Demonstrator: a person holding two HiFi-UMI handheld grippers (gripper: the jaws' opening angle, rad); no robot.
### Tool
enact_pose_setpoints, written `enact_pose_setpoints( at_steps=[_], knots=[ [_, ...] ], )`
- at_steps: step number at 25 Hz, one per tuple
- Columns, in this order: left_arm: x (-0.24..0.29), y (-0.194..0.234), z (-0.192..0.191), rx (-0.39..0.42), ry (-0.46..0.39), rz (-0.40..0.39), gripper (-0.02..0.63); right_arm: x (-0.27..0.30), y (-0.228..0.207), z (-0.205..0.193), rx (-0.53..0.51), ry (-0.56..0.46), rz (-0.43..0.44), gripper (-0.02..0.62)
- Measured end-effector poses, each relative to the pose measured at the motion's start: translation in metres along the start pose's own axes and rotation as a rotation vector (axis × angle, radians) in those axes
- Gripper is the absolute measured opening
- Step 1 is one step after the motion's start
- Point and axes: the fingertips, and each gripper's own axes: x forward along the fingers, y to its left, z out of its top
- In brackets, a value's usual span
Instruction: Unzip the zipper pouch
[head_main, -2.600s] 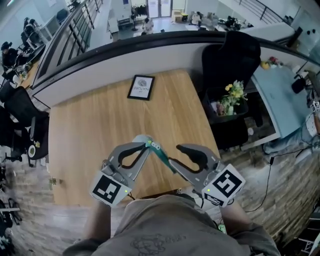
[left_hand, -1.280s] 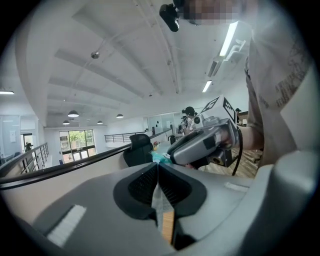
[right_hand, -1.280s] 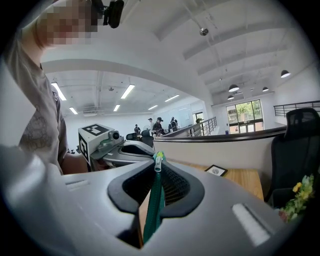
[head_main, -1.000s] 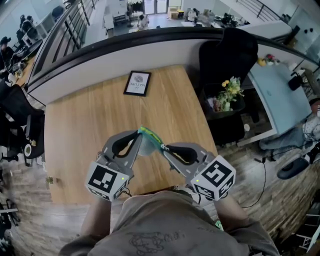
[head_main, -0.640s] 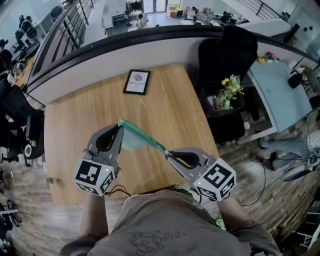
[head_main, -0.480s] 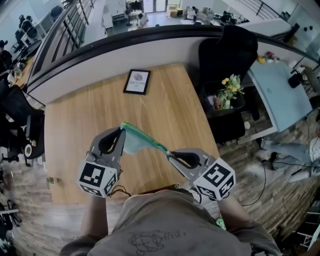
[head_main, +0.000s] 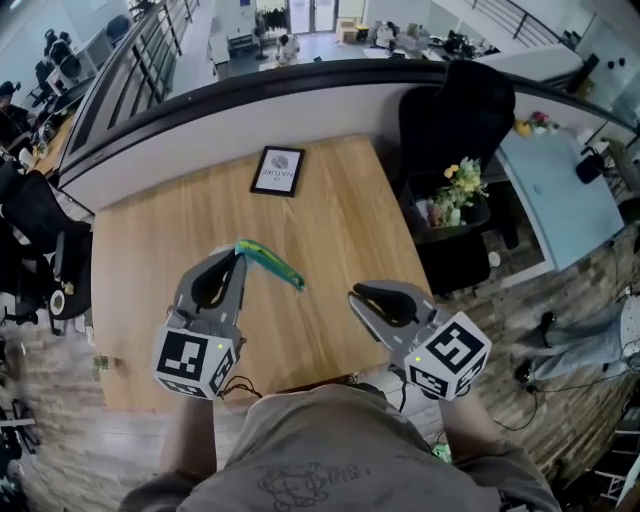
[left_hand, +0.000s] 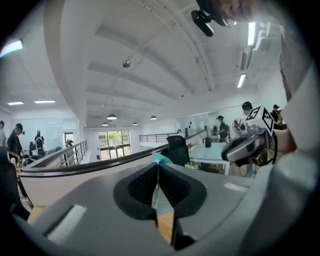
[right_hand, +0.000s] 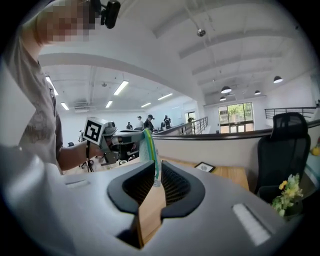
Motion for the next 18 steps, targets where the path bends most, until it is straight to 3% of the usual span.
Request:
enact_pose_setpoints(
  at_steps=[7,10,18],
  knots=[
    [-0.011,0.017,0.053,0.124,-0.094,0.095,0.009,-0.028,-0.018,0.086,-0.092,-0.246,-0.112,0.048],
    [-0.018,0.019,0.075,0.141,-0.14,0.114,0.009,-0.045,-0.023,0.111,-0.113,-0.331,-0.166,0.046],
    [-0.046,0.022,0.107,0.185,-0.214,0.181,0.011,-0.072,-0.033,0.119,-0.086,-0.41,-0.257,0.044]
  ],
)
